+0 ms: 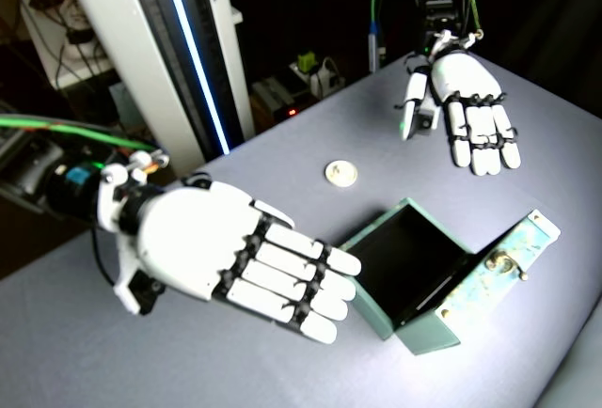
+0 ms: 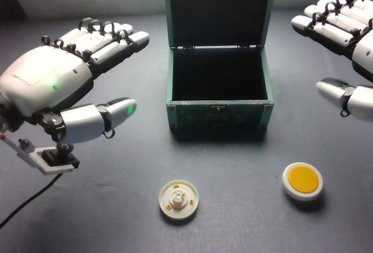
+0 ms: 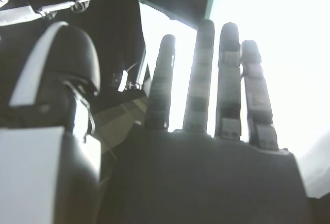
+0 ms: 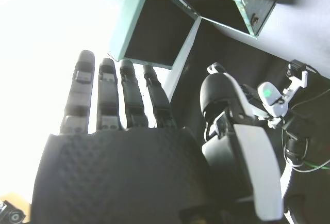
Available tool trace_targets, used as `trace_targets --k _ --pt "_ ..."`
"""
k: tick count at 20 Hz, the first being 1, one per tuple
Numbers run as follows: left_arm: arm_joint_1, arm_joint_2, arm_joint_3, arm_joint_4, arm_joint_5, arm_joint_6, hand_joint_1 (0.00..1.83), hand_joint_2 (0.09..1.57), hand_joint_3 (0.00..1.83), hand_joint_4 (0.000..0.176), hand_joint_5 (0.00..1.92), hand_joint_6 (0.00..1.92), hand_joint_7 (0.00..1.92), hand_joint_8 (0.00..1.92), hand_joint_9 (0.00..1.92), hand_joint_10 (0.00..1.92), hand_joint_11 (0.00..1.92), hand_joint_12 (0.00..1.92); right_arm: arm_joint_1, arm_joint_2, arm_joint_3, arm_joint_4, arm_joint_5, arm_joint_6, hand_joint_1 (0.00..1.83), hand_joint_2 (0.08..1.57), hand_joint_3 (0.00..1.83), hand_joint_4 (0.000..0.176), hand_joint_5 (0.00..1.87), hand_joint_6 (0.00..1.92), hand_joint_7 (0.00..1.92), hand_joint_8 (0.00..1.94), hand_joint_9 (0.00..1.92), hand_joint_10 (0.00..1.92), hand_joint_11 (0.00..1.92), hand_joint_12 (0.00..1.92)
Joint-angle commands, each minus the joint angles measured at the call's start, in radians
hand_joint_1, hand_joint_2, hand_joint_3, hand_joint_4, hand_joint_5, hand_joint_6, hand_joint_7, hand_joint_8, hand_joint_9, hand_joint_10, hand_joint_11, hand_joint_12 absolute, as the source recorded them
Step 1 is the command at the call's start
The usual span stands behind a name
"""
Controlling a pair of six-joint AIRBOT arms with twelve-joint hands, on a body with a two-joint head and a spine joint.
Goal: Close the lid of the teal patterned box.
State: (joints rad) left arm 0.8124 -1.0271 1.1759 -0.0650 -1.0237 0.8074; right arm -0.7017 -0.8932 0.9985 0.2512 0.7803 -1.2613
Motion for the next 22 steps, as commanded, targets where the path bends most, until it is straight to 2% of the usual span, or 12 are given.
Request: trace_targets --k 1,3,5,12,13,14,15,16,18,19,21,22 --pt "-0.016 -0.007 0.004 -0.009 -0.118 -0.006 0.15 1.38 0.04 0.081 0.01 0.00 0.00 0.00 0.00 0.00 0.00 0.24 0.012 0.009 0.002 -0.003 0.127 -0.002 0.24 1.45 0.03 0.000 0.01 0.04 0.00 0.00 0.00 0.00 0.00 0.00" --pt "-0.016 -0.013 0.007 -0.008 -0.112 -0.007 0.17 1.38 0.01 0.090 0.01 0.00 0.00 0.00 0.00 0.00 0.00 0.17 0.012 0.008 0.003 -0.003 0.128 -0.002 0.24 1.46 0.03 0.000 0.01 0.03 0.00 0.00 0.00 0.00 0.00 0.00" --pt "-0.020 -0.017 0.009 0.002 -0.106 -0.011 0.18 1.37 0.00 0.101 0.01 0.01 0.00 0.00 0.00 0.00 0.00 0.39 0.016 0.008 0.009 0.005 0.135 -0.002 0.25 1.47 0.02 0.000 0.00 0.02 0.00 0.00 0.00 0.00 0.00 0.00" --pt "-0.040 -0.051 0.033 0.028 -0.073 -0.029 0.18 1.38 0.00 0.048 0.00 0.00 0.00 0.00 0.00 0.00 0.00 0.15 0.125 -0.030 0.071 0.021 0.136 -0.002 0.28 1.48 0.00 0.000 0.00 0.00 0.00 0.00 0.00 0.00 0.02 0.02" --pt "-0.041 -0.057 0.037 0.030 -0.069 -0.033 0.21 1.37 0.00 0.036 0.01 0.00 0.00 0.00 0.00 0.00 0.00 0.20 0.147 -0.044 0.087 0.021 0.129 -0.002 0.24 1.48 0.00 0.000 0.00 0.00 0.00 0.00 0.00 0.00 0.00 0.17" --pt "-0.044 -0.064 0.042 0.033 -0.064 -0.037 0.22 1.38 0.00 0.022 0.01 0.00 0.00 0.00 0.00 0.00 0.00 0.21 0.170 -0.058 0.102 0.021 0.117 -0.002 0.20 1.48 0.00 0.000 0.00 0.00 0.00 0.00 0.04 0.02 0.00 0.98" --pt "-0.050 -0.072 0.048 0.040 -0.057 -0.041 0.20 1.38 0.00 0.011 0.00 0.00 0.00 0.00 0.00 0.00 0.00 0.22 0.195 -0.073 0.120 0.021 0.097 -0.002 0.24 1.47 0.00 0.000 0.00 0.00 0.04 0.01 0.09 0.06 0.00 1.40" --pt "-0.060 -0.083 0.056 0.052 -0.044 -0.048 0.16 1.38 0.00 0.004 0.00 0.00 0.00 0.00 0.00 0.00 0.00 0.05 0.226 -0.096 0.147 0.024 0.061 -0.002 0.26 1.46 0.00 0.000 0.00 0.00 0.04 0.00 0.02 0.32 0.00 1.62" --pt "-0.071 -0.097 0.068 0.065 -0.028 -0.055 0.13 1.37 0.00 0.038 0.00 0.00 0.00 0.00 0.00 0.00 0.00 0.00 0.268 -0.138 0.195 0.037 0.020 -0.002 0.17 1.42 0.00 0.000 0.00 0.00 0.00 0.00 0.00 0.16 0.00 1.78" --pt "-0.073 -0.103 0.073 0.070 -0.024 -0.060 0.10 1.38 0.00 0.062 0.00 0.00 0.00 0.00 0.00 0.00 0.00 0.00 0.279 -0.148 0.222 0.043 -0.001 -0.002 0.15 1.40 0.00 0.000 0.00 0.00 0.00 0.00 0.00 0.09 0.00 1.69" --pt "-0.077 -0.117 0.085 0.079 -0.013 -0.069 0.04 1.39 0.00 0.083 0.00 0.00 0.00 0.00 0.00 0.00 0.00 0.00 0.331 -0.184 0.275 0.051 -0.055 -0.002 0.17 1.39 0.00 0.000 0.00 0.00 0.00 0.00 0.00 0.10 0.00 1.54" --pt "-0.079 -0.122 0.089 0.082 -0.010 -0.072 0.03 1.38 0.00 0.096 0.00 0.00 0.00 0.00 0.00 0.00 0.00 0.00 0.348 -0.199 0.292 0.051 -0.076 -0.002 0.12 1.40 0.00 0.000 0.00 0.00 0.02 0.00 0.00 0.30 0.00 1.66"
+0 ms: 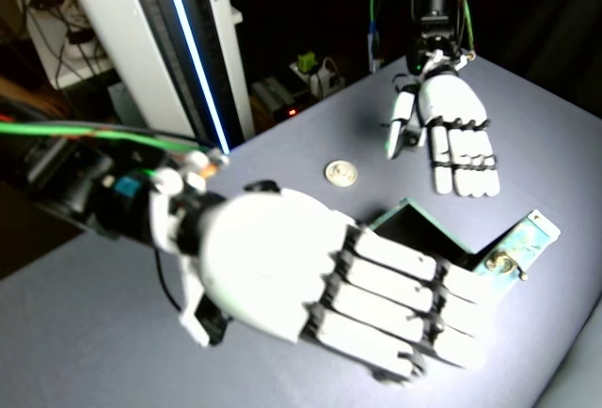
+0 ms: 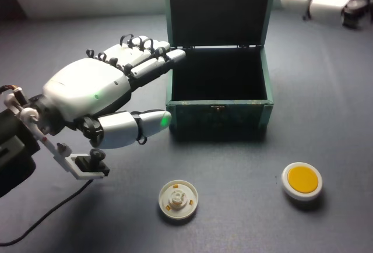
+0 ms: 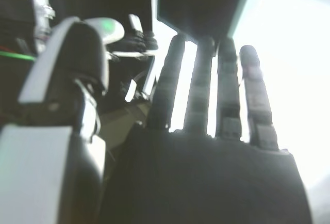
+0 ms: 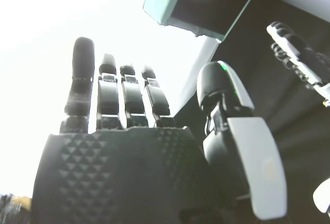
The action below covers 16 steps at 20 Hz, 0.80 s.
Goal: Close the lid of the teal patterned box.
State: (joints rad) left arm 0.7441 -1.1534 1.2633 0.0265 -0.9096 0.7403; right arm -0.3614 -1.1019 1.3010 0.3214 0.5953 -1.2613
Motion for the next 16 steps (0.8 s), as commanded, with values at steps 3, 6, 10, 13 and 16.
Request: trace_targets --k 3,6,10,13,16 --pt "-0.020 -0.013 0.016 0.005 -0.115 -0.016 0.03 1.38 0.00 0.077 0.00 0.00 0.00 0.00 0.00 0.00 0.00 0.00 0.050 -0.049 0.065 0.002 0.033 -0.002 0.11 1.38 0.00 0.000 0.00 0.00 0.00 0.00 0.00 0.03 0.00 1.56" --pt "-0.027 -0.020 0.021 0.014 -0.109 -0.021 0.10 1.40 0.01 0.073 0.00 0.00 0.00 0.00 0.00 0.00 0.00 0.00 0.063 -0.093 0.115 0.034 -0.006 -0.002 0.09 1.38 0.00 0.000 0.00 0.00 0.04 0.02 0.09 0.04 0.00 1.47" --pt "-0.033 -0.027 0.026 0.018 -0.107 -0.023 0.11 1.41 0.00 0.045 0.00 0.00 0.00 0.00 0.00 0.00 0.00 0.00 0.065 -0.130 0.153 0.049 -0.052 -0.002 0.13 1.36 0.00 0.000 0.02 0.01 0.24 0.08 0.32 0.17 0.00 1.65" --pt "-0.034 -0.027 0.028 0.018 -0.107 -0.023 0.11 1.40 0.00 0.044 0.00 0.00 0.00 0.00 0.00 0.00 0.00 0.00 0.065 -0.132 0.153 0.048 -0.060 -0.002 0.18 1.35 0.00 0.000 0.11 0.02 0.25 0.02 0.12 0.43 0.00 1.46" --pt "-0.034 -0.028 0.029 0.017 -0.106 -0.026 0.12 1.38 0.00 0.055 0.01 0.00 0.00 0.00 0.00 0.00 0.02 0.02 0.065 -0.132 0.146 0.046 -0.061 -0.002 0.19 1.40 0.00 0.000 0.36 0.10 0.53 0.54 0.38 1.33 0.27 1.89"
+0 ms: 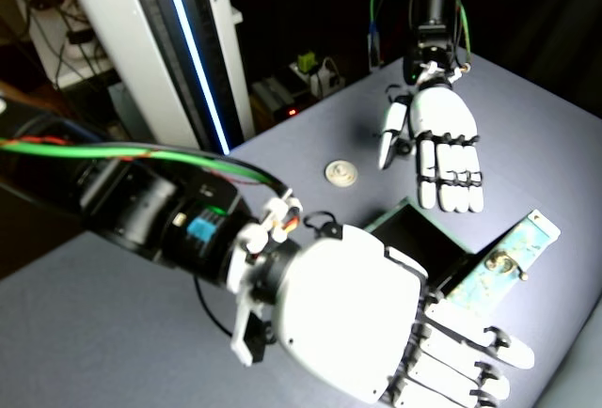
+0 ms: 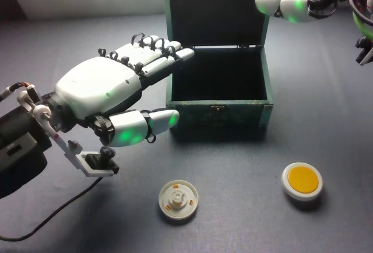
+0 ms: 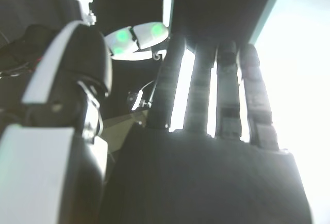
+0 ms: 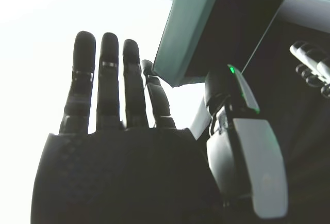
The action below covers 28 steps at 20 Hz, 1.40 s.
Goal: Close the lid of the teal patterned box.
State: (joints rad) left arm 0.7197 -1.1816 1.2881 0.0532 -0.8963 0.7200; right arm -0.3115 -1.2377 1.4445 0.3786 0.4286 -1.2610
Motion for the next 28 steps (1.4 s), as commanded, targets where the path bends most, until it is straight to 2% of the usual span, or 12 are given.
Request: trace_targets --k 1,4,6,8,10,12,14,16,18,22,24,28 --pt "-0.009 0.000 0.004 -0.009 -0.119 -0.007 0.10 1.38 0.00 0.058 0.01 0.00 0.00 0.00 0.00 0.00 0.02 0.03 0.015 0.004 -0.008 -0.019 0.107 -0.003 0.21 1.41 0.00 0.000 0.39 0.35 0.51 1.04 0.49 1.60 0.45 1.92" --pt "-0.004 0.000 0.004 -0.014 -0.119 -0.012 0.12 1.38 0.00 0.042 0.05 0.01 0.00 0.00 0.00 0.00 0.00 0.50 0.015 0.020 -0.045 -0.035 0.128 -0.003 0.28 1.41 0.00 0.000 0.38 1.31 0.60 1.61 0.63 1.84 0.64 1.92" --pt "0.001 0.000 0.004 -0.021 -0.121 -0.012 0.17 1.37 0.00 0.060 0.07 0.01 0.00 0.00 0.00 0.00 0.00 0.58 0.015 0.021 -0.067 -0.044 0.147 -0.003 0.18 1.41 0.00 0.000 0.13 0.75 0.47 1.15 0.49 1.46 0.33 1.90" --pt "0.008 0.001 0.003 -0.031 -0.128 -0.012 0.15 1.37 0.00 0.064 0.07 0.00 0.00 0.00 0.00 0.00 0.00 0.59 0.015 0.025 -0.085 -0.055 0.158 -0.003 0.18 1.43 0.00 0.000 0.18 0.44 0.62 1.17 0.66 1.53 0.52 1.91" --pt "0.014 0.001 0.001 -0.038 -0.134 -0.012 0.17 1.37 0.00 0.054 0.07 0.00 0.00 0.00 0.00 0.00 0.00 0.41 0.009 0.041 -0.107 -0.069 0.173 -0.002 0.17 1.43 0.00 0.000 0.25 0.62 0.65 1.33 0.77 1.69 0.76 1.92" --pt "0.022 0.002 -0.001 -0.049 -0.139 -0.012 0.15 1.36 0.00 0.074 0.05 0.01 0.00 0.00 0.00 0.00 0.00 0.24 -0.012 0.060 -0.136 -0.079 0.197 -0.002 0.16 1.42 0.00 0.000 0.33 0.72 0.58 1.17 0.69 1.59 0.72 1.90" --pt "0.034 0.006 -0.005 -0.063 -0.148 -0.012 0.19 1.34 0.00 0.074 0.05 0.00 0.00 0.00 0.00 0.00 0.00 0.09 -0.036 0.073 -0.160 -0.095 0.217 0.007 0.24 1.42 0.00 0.000 0.26 1.24 0.63 1.55 0.74 1.83 0.78 1.92" --pt "0.042 0.009 -0.008 -0.071 -0.154 -0.012 0.15 1.32 0.00 0.089 0.03 0.00 0.00 0.00 0.00 0.00 0.00 0.00 -0.057 0.087 -0.180 -0.115 0.240 0.031 0.20 1.43 0.00 0.000 0.22 1.00 0.48 1.42 0.61 1.71 0.63 1.92" --pt "0.047 0.011 -0.010 -0.078 -0.159 -0.012 0.20 1.35 0.00 0.059 0.05 0.01 0.00 0.00 0.00 0.00 0.00 0.00 -0.078 0.105 -0.199 -0.138 0.262 0.072 0.21 1.39 0.00 0.000 0.17 1.07 0.39 1.09 0.45 1.50 0.42 1.91" --pt "0.062 0.016 -0.016 -0.096 -0.175 -0.012 0.20 1.37 0.01 0.028 0.05 0.01 0.00 0.00 0.00 0.00 0.00 0.00 -0.124 0.133 -0.227 -0.179 0.308 0.151 0.23 1.38 0.00 0.000 0.09 1.03 0.32 1.48 0.46 1.85 0.56 1.92" --pt "0.070 0.018 -0.021 -0.102 -0.186 -0.012 0.19 1.38 0.01 0.024 0.05 0.00 0.00 0.00 0.00 0.00 0.00 0.00 -0.146 0.149 -0.251 -0.186 0.331 0.159 0.21 1.39 0.00 0.000 0.06 1.20 0.26 1.26 0.34 1.67 0.43 1.92" --pt "0.094 0.022 -0.034 -0.117 -0.208 -0.012 0.18 1.37 0.00 0.018 0.05 0.00 0.00 0.00 0.00 0.00 0.00 0.00 -0.188 0.161 -0.273 -0.202 0.363 0.199 0.11 1.38 0.00 0.000 0.09 0.92 0.31 0.79 0.20 1.32 0.12 1.91"
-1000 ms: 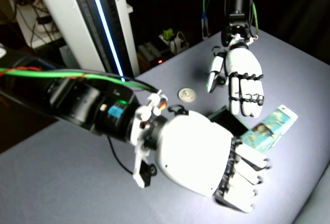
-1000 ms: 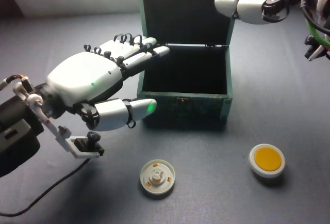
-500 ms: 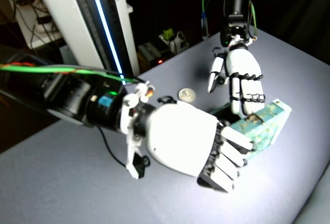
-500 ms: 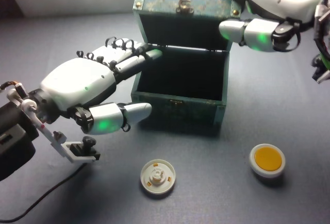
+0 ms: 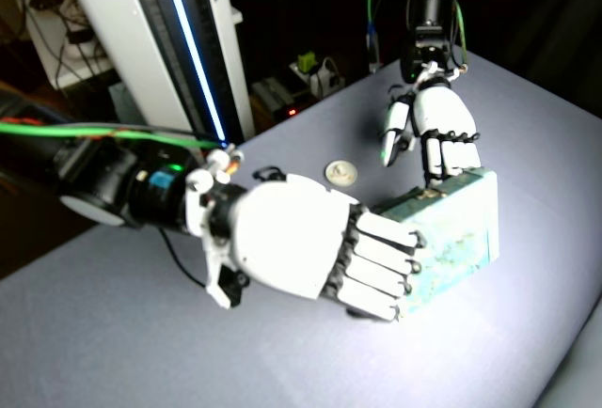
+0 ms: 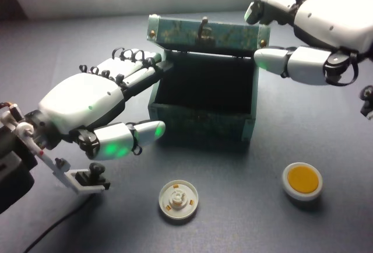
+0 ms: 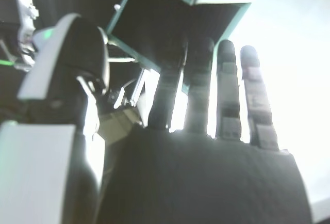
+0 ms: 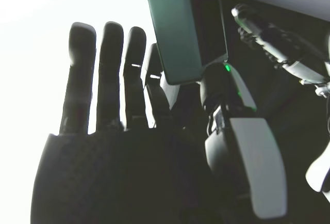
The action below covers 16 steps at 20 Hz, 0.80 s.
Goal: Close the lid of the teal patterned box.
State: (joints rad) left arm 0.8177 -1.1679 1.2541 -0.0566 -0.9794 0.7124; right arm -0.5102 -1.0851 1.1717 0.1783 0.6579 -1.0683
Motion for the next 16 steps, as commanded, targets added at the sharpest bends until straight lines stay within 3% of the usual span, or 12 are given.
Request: trace_targets --k 1,2,3,5,7,8,11,12,13,14,15,16 --pt "0.002 0.009 -0.005 -0.009 -0.131 -0.004 0.18 1.36 0.00 0.023 0.05 0.00 0.00 0.00 0.00 0.00 0.00 0.00 0.003 0.009 -0.004 -0.002 0.139 0.013 0.13 1.38 0.00 0.000 0.10 0.80 0.31 1.01 0.24 1.51 0.20 1.92" --pt "0.008 0.010 -0.011 -0.010 -0.137 -0.005 0.17 1.36 0.00 0.026 0.06 0.01 0.00 0.00 0.00 0.00 0.00 0.00 -0.007 0.011 -0.010 -0.002 0.144 0.014 0.14 1.39 0.00 0.000 0.11 0.75 0.31 1.13 0.28 1.55 0.25 1.92" --pt "0.015 0.010 -0.016 -0.010 -0.142 -0.006 0.16 1.37 0.00 0.031 0.06 0.01 0.00 0.00 0.00 0.00 0.01 0.00 -0.015 0.013 -0.016 -0.002 0.150 0.016 0.13 1.39 0.00 0.000 0.09 0.75 0.24 1.05 0.19 1.48 0.17 1.92" --pt "0.034 0.009 -0.026 -0.012 -0.157 -0.016 0.12 1.40 0.02 0.035 0.05 0.00 0.00 0.00 0.00 0.00 0.00 0.00 -0.033 0.020 -0.026 -0.002 0.161 0.023 0.10 1.40 0.00 0.000 0.06 0.82 0.22 0.66 0.08 1.18 0.01 1.88" --pt "0.060 0.010 -0.041 -0.012 -0.164 -0.026 0.11 1.44 0.02 0.023 0.05 0.00 0.00 0.00 0.00 0.00 0.02 0.02 -0.050 0.025 -0.030 -0.002 0.169 0.040 0.11 1.40 0.00 0.000 0.07 0.77 0.26 0.67 0.10 1.28 0.02 1.92" --pt "0.068 0.010 -0.044 -0.012 -0.164 -0.030 0.12 1.46 0.00 0.015 0.07 0.00 0.01 0.00 0.00 0.00 0.00 0.12 -0.057 0.026 -0.031 -0.002 0.173 0.048 0.12 1.39 0.00 0.000 0.08 0.75 0.33 0.71 0.19 1.33 0.13 1.92" --pt "0.094 0.020 -0.063 -0.010 -0.169 -0.035 0.15 1.45 0.00 0.068 0.10 0.01 0.01 0.00 0.01 0.00 0.00 0.12 -0.089 0.043 -0.044 -0.002 0.203 0.079 0.13 1.36 0.00 0.000 0.12 0.68 0.33 0.58 0.17 1.20 0.05 1.89" --pt "0.103 0.030 -0.073 -0.010 -0.179 -0.036 0.15 1.46 0.00 0.068 0.12 0.02 0.03 0.01 0.01 0.01 0.00 0.07 -0.098 0.049 -0.051 -0.002 0.212 0.084 0.12 1.36 0.00 0.000 0.12 0.67 0.34 0.52 0.18 1.15 0.04 1.86" --pt "0.117 0.041 -0.085 -0.010 -0.195 -0.036 0.14 1.46 0.00 0.063 0.12 0.02 0.03 0.00 0.01 0.00 0.00 0.17 -0.105 0.055 -0.057 -0.002 0.223 0.087 0.11 1.36 0.00 0.000 0.11 0.72 0.35 0.44 0.17 1.08 0.01 1.82" --pt "0.133 0.055 -0.098 -0.010 -0.212 -0.036 0.11 1.45 0.00 0.029 0.16 0.02 0.11 0.01 0.06 0.02 0.00 0.44 -0.113 0.064 -0.066 -0.002 0.240 0.091 0.09 1.35 0.00 0.000 0.08 0.74 0.36 0.26 0.12 0.98 0.00 1.72" --pt "0.139 0.061 -0.104 -0.010 -0.220 -0.036 0.11 1.45 0.00 0.029 0.16 0.02 0.11 0.01 0.06 0.02 0.00 0.44 -0.115 0.068 -0.070 -0.002 0.244 0.091 0.09 1.35 0.00 0.000 0.08 0.74 0.36 0.26 0.12 0.98 0.00 1.72" --pt "0.152 0.072 -0.116 -0.008 -0.234 -0.036 0.08 1.45 0.00 0.023 0.20 0.03 0.17 0.02 0.12 0.04 0.00 0.61 -0.121 0.077 -0.077 -0.002 0.255 0.091 0.09 1.35 0.00 0.000 0.05 0.73 0.33 0.21 0.07 0.96 0.00 1.68"
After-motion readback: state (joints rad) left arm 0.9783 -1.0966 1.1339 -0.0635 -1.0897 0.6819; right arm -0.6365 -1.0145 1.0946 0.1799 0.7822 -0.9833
